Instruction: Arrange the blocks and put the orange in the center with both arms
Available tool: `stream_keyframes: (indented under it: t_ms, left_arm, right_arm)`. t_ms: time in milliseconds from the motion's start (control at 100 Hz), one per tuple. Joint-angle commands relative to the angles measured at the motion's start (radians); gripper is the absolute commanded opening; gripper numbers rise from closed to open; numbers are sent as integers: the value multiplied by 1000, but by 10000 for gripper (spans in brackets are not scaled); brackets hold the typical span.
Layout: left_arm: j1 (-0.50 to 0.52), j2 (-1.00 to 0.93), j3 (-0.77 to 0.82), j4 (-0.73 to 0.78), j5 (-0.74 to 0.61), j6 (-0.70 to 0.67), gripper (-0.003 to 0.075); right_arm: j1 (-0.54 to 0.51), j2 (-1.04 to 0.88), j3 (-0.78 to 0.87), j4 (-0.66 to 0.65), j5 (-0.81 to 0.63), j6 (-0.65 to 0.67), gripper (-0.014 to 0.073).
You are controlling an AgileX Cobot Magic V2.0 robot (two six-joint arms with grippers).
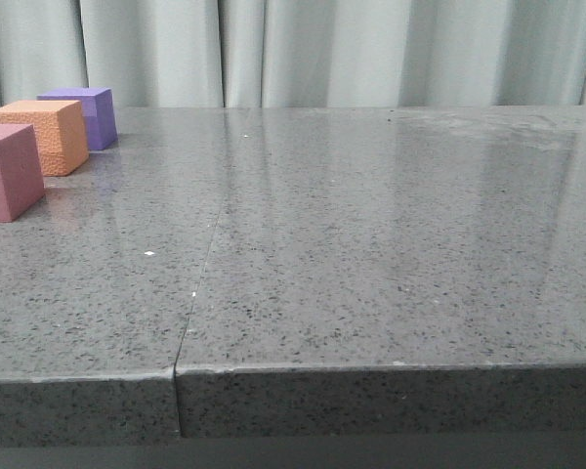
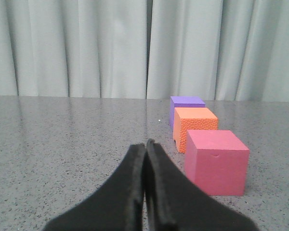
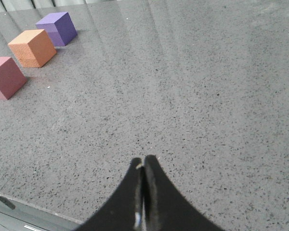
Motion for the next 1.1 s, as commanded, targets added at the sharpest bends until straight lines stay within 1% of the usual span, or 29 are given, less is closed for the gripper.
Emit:
stream_keyframes:
  t_ms: [0,130,290,430,510,560,720,810,970,1090]
  left_arm:
    - [-2,-30,41,-8,-81,0,-20]
    - [-2,-30,41,-8,-81,0,-20]
    - [-2,-30,41,-8,-81,0,-20]
    - [-2,-30,41,-8,-81,0,-20]
    - [-2,-30,41,-8,-81,0,-20]
    - [-2,-30,41,-8,-81,0,-20]
    - [-2,-30,41,-8,-81,0,-20]
    - [-2,-30,41,-8,-81,0,-20]
    - [-2,-30,41,-8,-81,0,-20]
    - [-2,-30,41,-8,-81,0,-20]
  right_arm:
    - [-28,10,-9,-15,-99,-10,-69]
    - [-143,-13,57,-17,-212,-22,-69]
    - [-290,-98,188,7,-406,-111,-69]
    - [-384,-190,280,42,-473,-202,-69]
    - [-412,-236,322,56,-481,-273,-69]
    - [-424,-265,346,61,-480,-287,-69]
    - [-479,-351,413,76,-487,-269,-69]
    - [-504,-396,412,76,-432,-265,-69]
    - [-506,-393,412,75,-395,-265,-69]
    - [-506,-393,412,74,-395,-265,-69]
